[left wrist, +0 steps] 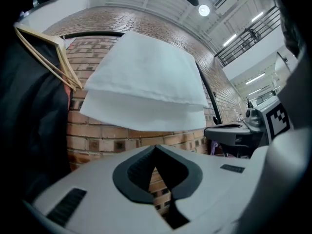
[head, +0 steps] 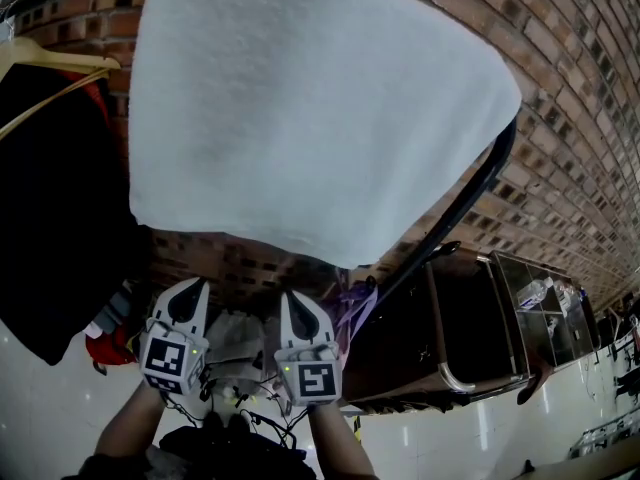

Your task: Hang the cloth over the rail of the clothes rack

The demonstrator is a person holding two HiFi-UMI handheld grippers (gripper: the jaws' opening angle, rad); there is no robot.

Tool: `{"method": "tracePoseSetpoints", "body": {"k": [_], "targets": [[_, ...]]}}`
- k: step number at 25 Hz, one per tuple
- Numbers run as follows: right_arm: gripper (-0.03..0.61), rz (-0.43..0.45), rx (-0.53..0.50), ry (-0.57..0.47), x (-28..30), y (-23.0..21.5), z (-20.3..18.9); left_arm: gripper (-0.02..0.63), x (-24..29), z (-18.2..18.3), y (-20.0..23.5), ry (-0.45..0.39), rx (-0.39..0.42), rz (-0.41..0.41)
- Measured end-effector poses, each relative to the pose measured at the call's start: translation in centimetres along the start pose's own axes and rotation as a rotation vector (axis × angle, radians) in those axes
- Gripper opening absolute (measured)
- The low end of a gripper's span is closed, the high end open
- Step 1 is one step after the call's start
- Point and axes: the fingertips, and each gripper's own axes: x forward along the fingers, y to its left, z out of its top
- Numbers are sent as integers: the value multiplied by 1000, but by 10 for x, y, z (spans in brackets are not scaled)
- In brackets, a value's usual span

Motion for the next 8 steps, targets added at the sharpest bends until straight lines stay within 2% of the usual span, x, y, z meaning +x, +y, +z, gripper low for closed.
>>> {"method": "tracePoseSetpoints", "body": {"k": [3, 8], "targets": [[14, -7, 4, -2, 3, -4, 2, 12, 7, -7, 2, 52, -37, 8], [14, -13, 3, -20, 4, -10, 13, 12, 11, 5, -2, 26, -49, -10]]}}
